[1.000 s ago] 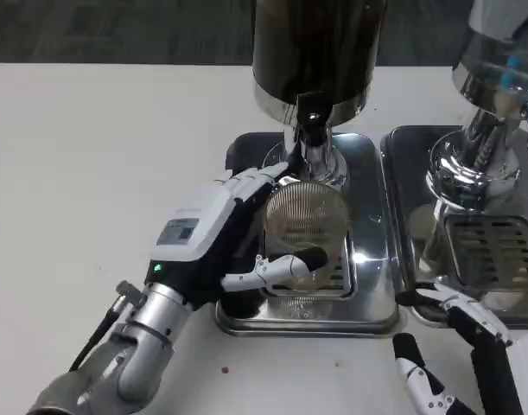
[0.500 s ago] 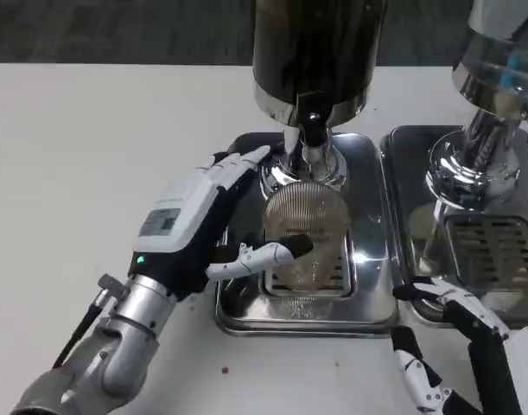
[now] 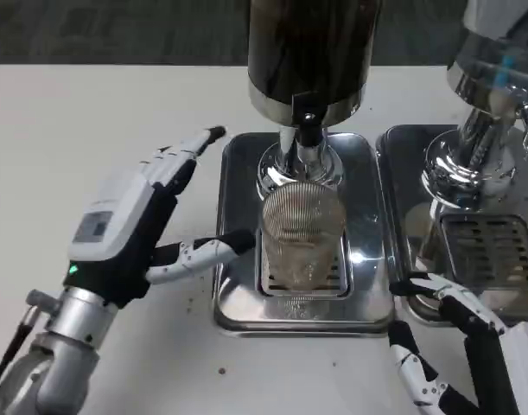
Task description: Grasp the cup under the faucet to collect the drink, then remove the cup.
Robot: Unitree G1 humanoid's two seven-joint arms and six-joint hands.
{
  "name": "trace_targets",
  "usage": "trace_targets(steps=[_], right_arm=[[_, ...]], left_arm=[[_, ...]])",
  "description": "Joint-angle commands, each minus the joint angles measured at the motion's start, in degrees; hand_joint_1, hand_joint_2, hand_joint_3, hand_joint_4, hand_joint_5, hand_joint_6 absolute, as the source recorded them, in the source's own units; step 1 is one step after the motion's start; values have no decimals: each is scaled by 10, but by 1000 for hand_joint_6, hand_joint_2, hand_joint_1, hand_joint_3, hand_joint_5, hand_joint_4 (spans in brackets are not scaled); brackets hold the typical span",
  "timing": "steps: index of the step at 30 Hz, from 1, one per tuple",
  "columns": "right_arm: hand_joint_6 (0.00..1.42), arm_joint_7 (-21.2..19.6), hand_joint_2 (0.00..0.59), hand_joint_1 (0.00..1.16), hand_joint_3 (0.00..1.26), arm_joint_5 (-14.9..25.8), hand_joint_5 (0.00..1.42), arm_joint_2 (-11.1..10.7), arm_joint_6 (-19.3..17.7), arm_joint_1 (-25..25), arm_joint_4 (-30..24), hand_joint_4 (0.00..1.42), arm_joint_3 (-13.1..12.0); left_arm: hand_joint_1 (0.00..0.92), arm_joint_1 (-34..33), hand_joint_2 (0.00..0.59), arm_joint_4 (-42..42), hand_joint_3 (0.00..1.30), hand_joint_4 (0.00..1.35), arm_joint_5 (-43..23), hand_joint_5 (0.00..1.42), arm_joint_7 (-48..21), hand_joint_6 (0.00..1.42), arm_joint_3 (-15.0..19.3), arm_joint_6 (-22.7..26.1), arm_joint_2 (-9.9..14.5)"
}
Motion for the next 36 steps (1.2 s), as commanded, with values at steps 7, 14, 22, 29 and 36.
trace_targets(steps=[7, 14, 22, 29, 36], right_arm=[[386, -8, 414, 407, 441, -1, 304, 20, 3, -22, 8, 294, 4], [386, -6, 414, 412, 435, 3, 300, 20, -2, -43, 29, 294, 7], [326, -9, 412, 421, 433, 7, 299, 21, -6, -65, 52, 294, 12], [323, -17, 414, 420, 433, 6, 299, 26, -5, -73, 63, 294, 17], [294, -32, 420, 409, 433, 4, 299, 36, -4, -73, 72, 294, 23]], left_arm=[[0, 30, 93, -22, 127, 75, -165, 148, -140, 151, 108, -127, 112], [0, 9, 98, -55, 243, 207, -428, 243, -349, 208, 155, -161, 139], [0, -27, 81, -153, 228, 240, -753, 251, -692, 200, 217, 92, 130], [0, -107, 76, -145, 187, 176, -841, 209, -890, 139, 259, 369, 135], [0, -161, 77, -128, 135, 83, -831, 129, -960, 101, 270, 516, 108]])
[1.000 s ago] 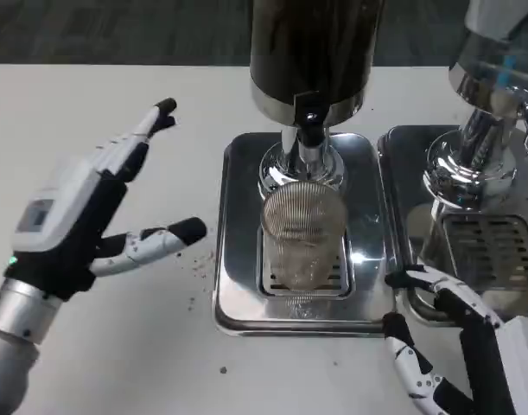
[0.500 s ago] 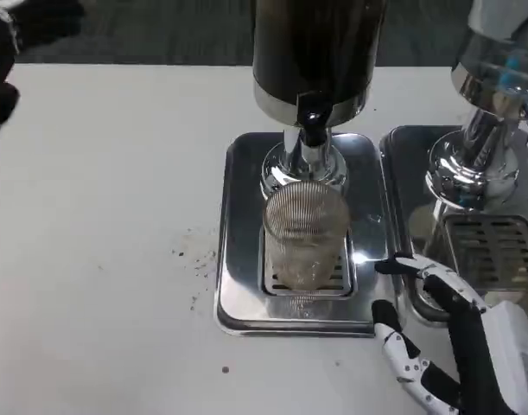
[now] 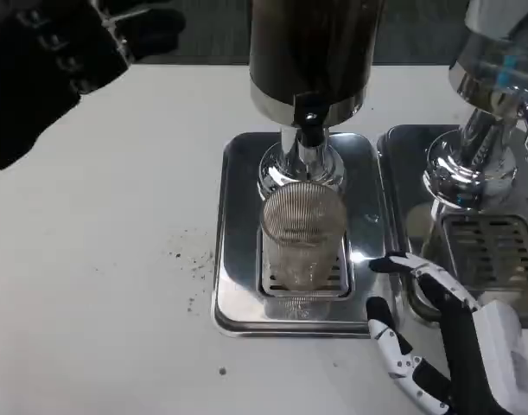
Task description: Grasp the cup under the faucet to collect the drink, then remove the cup.
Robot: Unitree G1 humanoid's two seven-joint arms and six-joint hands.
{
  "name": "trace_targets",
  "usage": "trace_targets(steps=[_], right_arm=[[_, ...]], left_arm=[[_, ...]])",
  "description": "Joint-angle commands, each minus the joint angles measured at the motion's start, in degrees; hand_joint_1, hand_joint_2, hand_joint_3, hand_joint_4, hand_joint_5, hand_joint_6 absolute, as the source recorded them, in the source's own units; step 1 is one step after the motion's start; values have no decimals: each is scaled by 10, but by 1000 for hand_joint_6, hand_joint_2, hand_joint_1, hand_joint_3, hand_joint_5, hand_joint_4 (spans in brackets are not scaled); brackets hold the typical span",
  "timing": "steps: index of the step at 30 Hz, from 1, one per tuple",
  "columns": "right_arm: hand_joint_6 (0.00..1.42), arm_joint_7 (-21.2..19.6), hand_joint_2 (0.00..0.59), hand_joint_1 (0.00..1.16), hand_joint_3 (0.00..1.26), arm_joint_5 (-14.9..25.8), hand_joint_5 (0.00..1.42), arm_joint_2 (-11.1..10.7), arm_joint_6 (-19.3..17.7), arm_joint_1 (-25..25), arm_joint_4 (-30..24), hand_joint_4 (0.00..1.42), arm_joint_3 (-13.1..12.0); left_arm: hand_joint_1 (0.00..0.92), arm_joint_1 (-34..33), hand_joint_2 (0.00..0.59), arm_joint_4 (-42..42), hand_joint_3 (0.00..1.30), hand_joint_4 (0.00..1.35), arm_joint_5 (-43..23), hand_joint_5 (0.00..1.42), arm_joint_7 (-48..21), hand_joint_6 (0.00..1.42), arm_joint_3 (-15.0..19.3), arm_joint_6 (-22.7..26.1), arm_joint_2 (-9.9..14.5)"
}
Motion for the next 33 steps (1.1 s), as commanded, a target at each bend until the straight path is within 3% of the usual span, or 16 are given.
trace_targets(steps=[1, 5, 17, 25, 33], right_arm=[[291, -16, 420, 408, 433, 3, 297, 7, -4, 0, 7, 294, 3], [289, -22, 420, 407, 435, 2, 292, 10, -4, -1, 11, 294, 5], [282, -50, 420, 404, 441, -1, 289, 22, -4, 4, 20, 301, 14], [285, -67, 420, 403, 443, -5, 292, 29, -4, 4, 26, 308, 19], [287, -77, 424, 399, 446, -2, 298, 31, -3, 2, 32, 308, 20]], left_arm=[[0, -31, 81, 12, 127, 73, 9, 121, -34, 96, 6, 70, -26], [0, -44, 105, 5, 94, 41, 27, 104, -35, 82, 5, 95, -49], [0, -93, 74, 33, 152, 77, 96, 126, -47, 92, -22, 130, -110], [0, -126, 72, 77, 152, 71, 136, 126, -12, 91, -6, 92, -155], [0, -158, 72, 136, 148, 68, 171, 124, -7, 81, -5, 51, -184]])
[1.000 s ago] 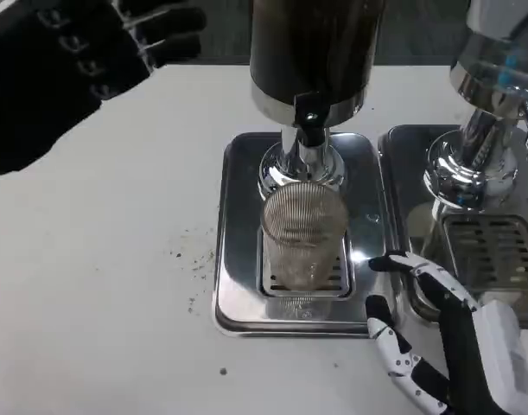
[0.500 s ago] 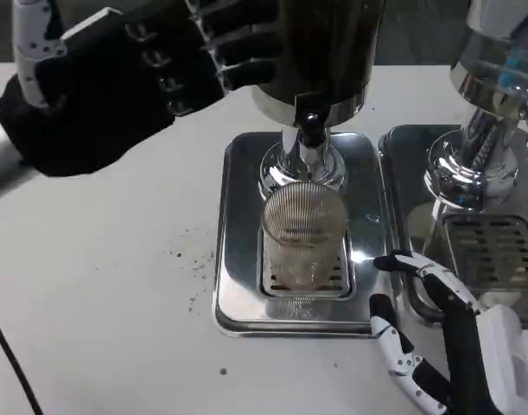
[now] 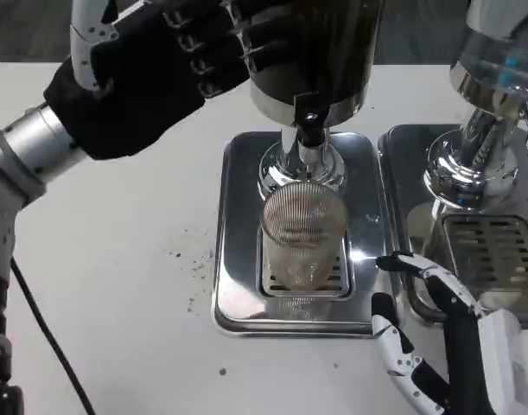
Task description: Grasp the cup under the faucet to collect the drink, then remove the cup.
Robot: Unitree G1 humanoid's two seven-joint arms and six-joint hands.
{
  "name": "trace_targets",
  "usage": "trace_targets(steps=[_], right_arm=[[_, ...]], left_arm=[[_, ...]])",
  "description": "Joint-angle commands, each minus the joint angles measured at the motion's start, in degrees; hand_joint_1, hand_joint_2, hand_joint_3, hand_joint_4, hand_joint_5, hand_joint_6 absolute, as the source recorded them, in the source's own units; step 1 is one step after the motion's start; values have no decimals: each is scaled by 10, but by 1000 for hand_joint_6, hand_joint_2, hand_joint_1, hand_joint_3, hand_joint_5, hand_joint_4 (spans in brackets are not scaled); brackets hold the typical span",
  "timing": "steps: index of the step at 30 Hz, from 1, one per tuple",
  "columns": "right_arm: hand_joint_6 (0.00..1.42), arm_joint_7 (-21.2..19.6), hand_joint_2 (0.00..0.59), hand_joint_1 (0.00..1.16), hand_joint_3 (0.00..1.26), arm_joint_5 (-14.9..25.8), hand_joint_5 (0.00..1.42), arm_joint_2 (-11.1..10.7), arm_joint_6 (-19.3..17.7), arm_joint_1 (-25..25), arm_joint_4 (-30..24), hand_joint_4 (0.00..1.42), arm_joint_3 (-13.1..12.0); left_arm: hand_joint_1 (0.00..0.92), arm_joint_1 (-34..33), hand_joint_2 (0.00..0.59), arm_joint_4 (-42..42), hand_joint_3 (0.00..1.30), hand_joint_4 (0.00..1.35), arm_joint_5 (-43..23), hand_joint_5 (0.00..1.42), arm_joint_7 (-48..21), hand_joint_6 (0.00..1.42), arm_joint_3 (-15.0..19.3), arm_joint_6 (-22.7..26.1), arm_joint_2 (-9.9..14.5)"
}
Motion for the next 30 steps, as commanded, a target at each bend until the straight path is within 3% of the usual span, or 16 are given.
trace_targets(steps=[1, 15, 30], right_arm=[[287, -12, 425, 398, 446, 1, 298, 2, -3, 0, 9, 308, 1], [287, -30, 429, 387, 447, 2, 299, 9, -4, 6, 18, 309, 6], [287, -34, 429, 383, 447, 9, 299, 11, -7, 4, 25, 309, 7]], left_arm=[[0, -30, 72, 42, 148, 68, 27, 124, -4, 80, -2, -23, -17], [0, -59, 60, 122, 156, 85, 80, 135, -40, 88, -26, -56, -49], [0, -56, 56, 159, 166, 99, 155, 149, -43, 90, -52, -181, -63]])
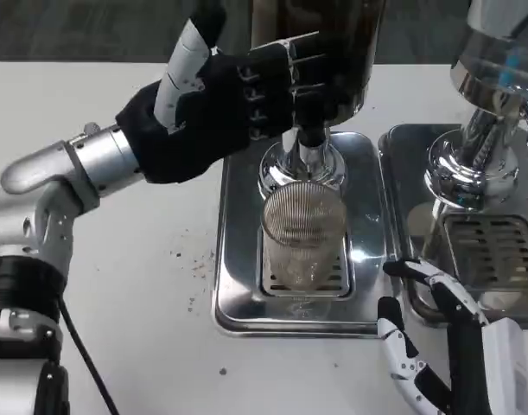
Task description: Grasp the cup under the faucet to collect the drink, then remove the cup.
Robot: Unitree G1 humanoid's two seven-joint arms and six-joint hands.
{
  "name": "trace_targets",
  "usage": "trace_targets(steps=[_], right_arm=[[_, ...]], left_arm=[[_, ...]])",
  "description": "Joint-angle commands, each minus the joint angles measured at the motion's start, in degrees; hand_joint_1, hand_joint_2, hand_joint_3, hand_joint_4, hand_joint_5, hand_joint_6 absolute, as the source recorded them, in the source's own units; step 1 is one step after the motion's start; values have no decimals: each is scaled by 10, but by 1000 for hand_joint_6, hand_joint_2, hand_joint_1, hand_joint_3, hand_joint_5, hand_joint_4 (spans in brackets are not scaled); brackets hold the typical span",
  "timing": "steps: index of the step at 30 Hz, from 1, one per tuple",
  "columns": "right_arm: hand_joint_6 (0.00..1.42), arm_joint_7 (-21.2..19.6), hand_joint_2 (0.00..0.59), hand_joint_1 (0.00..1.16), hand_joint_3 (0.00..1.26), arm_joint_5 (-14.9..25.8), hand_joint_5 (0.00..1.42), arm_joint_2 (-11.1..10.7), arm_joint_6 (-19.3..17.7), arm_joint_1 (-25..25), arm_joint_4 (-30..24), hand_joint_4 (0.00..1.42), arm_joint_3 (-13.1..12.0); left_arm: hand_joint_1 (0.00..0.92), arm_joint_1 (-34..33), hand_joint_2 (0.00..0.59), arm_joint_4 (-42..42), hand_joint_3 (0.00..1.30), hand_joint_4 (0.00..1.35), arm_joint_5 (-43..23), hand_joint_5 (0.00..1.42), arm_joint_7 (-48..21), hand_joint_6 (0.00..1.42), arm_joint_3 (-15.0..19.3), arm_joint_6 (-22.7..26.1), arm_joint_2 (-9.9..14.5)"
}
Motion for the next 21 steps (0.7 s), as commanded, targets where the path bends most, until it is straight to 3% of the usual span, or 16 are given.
trace_targets(steps=[1, 21], right_arm=[[287, -9, 429, 383, 447, 5, 299, 5, -6, 4, 4, 309, 1], [287, 4, 429, 380, 448, 8, 304, -8, -4, 20, -18, 321, -2]], left_arm=[[0, -10, 52, 18, 173, 99, 27, 150, -9, 82, -13, -48, -6], [0, -1, 47, 132, 154, 97, 112, 123, 41, 0, -44, -305, -5]])
